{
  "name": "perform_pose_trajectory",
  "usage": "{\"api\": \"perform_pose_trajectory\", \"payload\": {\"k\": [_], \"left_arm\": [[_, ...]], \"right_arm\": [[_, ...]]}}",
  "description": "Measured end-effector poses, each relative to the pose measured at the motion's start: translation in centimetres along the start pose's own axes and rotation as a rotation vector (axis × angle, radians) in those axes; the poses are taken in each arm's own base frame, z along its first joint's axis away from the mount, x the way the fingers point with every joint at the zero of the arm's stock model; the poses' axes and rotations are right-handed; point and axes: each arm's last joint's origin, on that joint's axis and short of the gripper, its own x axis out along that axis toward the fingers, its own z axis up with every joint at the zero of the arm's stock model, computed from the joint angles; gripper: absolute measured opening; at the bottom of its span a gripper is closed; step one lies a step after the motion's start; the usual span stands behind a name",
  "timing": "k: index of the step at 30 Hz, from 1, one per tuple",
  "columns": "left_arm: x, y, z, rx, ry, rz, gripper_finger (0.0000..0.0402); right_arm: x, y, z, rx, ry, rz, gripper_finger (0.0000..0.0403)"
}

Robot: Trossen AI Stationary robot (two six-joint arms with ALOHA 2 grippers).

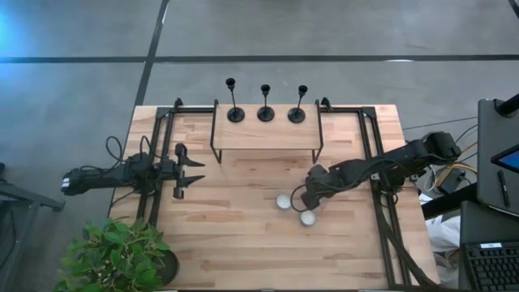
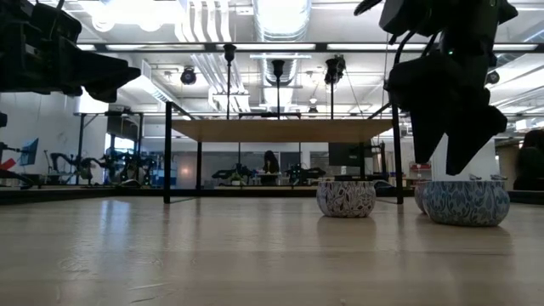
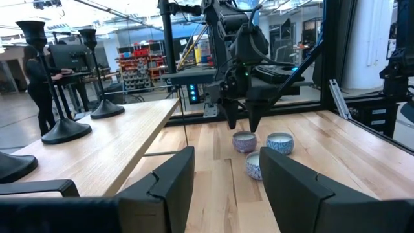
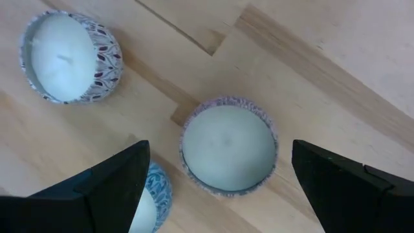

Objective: Pick & Place candle stick holders
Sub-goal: Put the pink scented candle on the shelf

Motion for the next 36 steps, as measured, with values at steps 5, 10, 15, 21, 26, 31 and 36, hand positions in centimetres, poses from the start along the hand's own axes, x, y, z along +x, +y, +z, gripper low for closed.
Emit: {"api": "perform_pose_trajectory", "payload": {"k": [5, 10, 15, 21, 26, 31, 36], "left_arm": [[0.0, 0.0, 0.0, 0.0, 0.0, 0.0, 0.0181], [0.0, 0.0, 0.0, 0.0, 0.0, 0.0, 0.0181], [0.0, 0.0, 0.0, 0.0, 0.0, 0.0, 0.0181], [0.0, 0.0, 0.0, 0.0, 0.001, 0.0, 0.0181], [0.0, 0.0, 0.0, 0.0, 0.001, 0.0, 0.0181], [0.0, 0.0, 0.0, 0.0, 0.003, -0.001, 0.0181], [0.0, 0.0, -0.1, 0.0, 0.009, -0.001, 0.0181]], "right_arm": [[1.2, 0.2, -0.1, -0.038, 0.053, -0.028, 0.0368], [2.8, 0.6, -0.1, -0.048, 0.085, -0.074, 0.0368], [4.2, 1.1, 0.1, -0.093, 0.101, -0.105, 0.0368], [5.4, 1.6, 0.2, -0.097, 0.12, -0.15, 0.0368], [5.4, 1.9, 0.3, -0.101, 0.129, -0.168, 0.0368], [5.1, 1.7, 0.3, -0.102, 0.132, -0.182, 0.0368], [5.1, 1.7, 0.2, -0.101, 0.136, -0.184, 0.0368]]}}
